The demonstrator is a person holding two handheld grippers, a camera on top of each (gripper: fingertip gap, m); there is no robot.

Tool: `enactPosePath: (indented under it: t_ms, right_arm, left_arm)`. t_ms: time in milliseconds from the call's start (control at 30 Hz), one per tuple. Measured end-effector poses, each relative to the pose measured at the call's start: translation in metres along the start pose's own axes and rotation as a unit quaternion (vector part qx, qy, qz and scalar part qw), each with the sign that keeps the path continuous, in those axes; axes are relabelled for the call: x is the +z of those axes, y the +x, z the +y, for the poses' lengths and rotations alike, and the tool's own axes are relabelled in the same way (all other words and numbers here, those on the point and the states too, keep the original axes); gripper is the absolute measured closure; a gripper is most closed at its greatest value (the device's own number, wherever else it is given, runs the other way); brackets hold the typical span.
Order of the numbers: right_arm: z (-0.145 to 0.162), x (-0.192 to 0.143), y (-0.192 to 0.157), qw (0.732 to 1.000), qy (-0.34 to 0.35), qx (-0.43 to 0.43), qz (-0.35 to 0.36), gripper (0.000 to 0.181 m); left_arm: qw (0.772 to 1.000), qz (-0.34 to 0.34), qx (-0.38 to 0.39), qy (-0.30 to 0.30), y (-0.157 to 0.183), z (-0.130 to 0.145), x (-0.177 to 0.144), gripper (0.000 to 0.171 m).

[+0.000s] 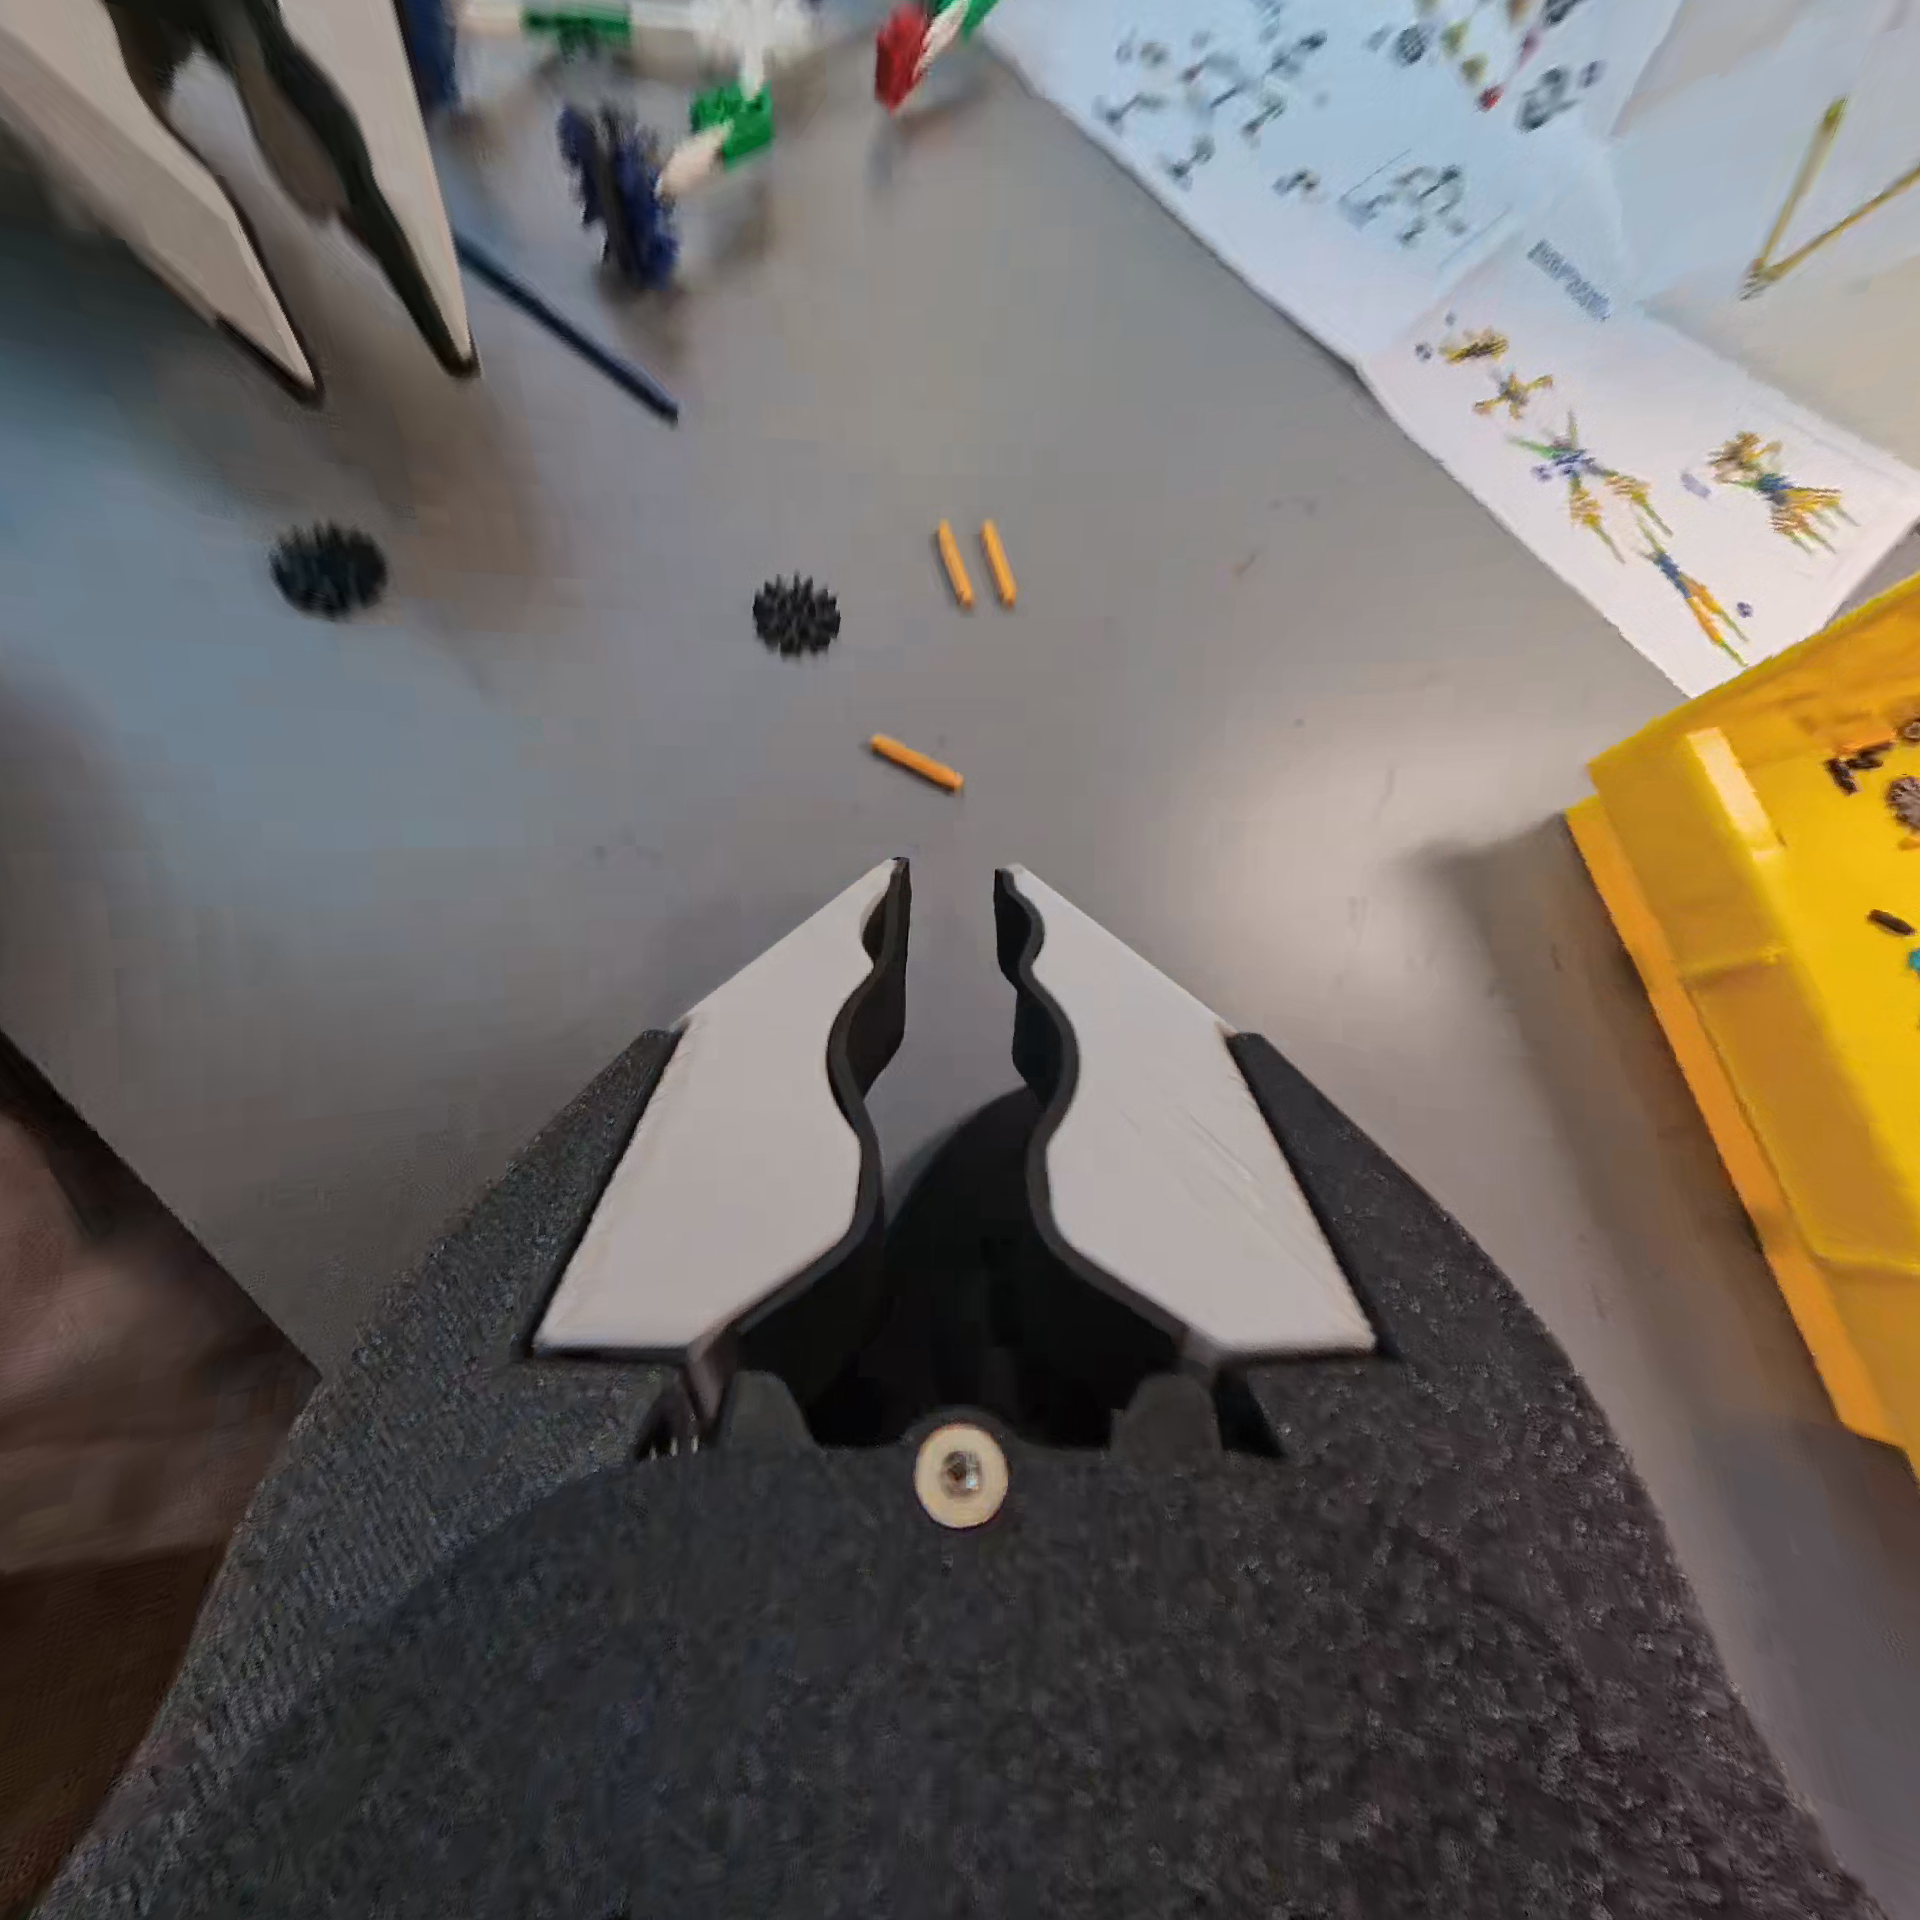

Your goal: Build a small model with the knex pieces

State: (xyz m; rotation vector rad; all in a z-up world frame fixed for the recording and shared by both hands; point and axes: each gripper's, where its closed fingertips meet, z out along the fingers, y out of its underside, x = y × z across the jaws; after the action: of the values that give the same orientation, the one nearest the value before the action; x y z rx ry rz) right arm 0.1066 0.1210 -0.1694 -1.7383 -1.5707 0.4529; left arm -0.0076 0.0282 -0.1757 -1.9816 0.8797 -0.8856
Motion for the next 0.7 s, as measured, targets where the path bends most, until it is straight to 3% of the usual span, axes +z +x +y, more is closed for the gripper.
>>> enactPosePath:
  t_ms: [100,300,433,533,700]
  right_arm:
    - [0.018,0.019,-0.014,0.991,-0.038,-0.105,-0.073,0.166]
    - [0.002,0.056,-0.010,0.969,-0.046,-0.169,-0.177,0.165]
    - [0.001,0.069,-0.010,0.952,-0.069,-0.177,-0.241,0.165]
    - [0.002,0.069,-0.014,0.943,-0.083,-0.174,-0.270,0.176]
    - [0.003,0.069,-0.015,0.950,-0.080,-0.136,-0.270,0.179]
  left_arm:
    - [0.996,0.023,0.038,-0.075,0.014,0.023,0.012,0.143]
    - [0.989,0.022,0.071,-0.126,0.023,0.040,0.021,0.132]
    - [0.985,-0.002,0.101,-0.138,0.018,0.044,0.021,0.133]
    - [0.983,-0.021,0.117,-0.141,0.013,0.044,0.022,0.145]
    - [0.984,-0.014,0.114,-0.138,0.011,0.044,0.021,0.150]
